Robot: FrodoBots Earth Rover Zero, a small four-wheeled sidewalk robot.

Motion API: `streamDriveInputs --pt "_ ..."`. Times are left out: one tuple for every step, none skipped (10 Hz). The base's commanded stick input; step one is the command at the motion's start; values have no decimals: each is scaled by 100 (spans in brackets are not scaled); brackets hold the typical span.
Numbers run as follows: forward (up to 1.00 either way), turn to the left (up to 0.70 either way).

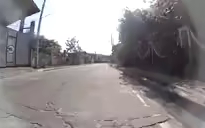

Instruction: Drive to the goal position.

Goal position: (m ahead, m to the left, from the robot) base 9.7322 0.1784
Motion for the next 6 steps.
streamDriveInputs --pt "100 0" --pt "100 0" --pt "100 0" --pt "100 0" --pt "100 0" --pt "100 0"
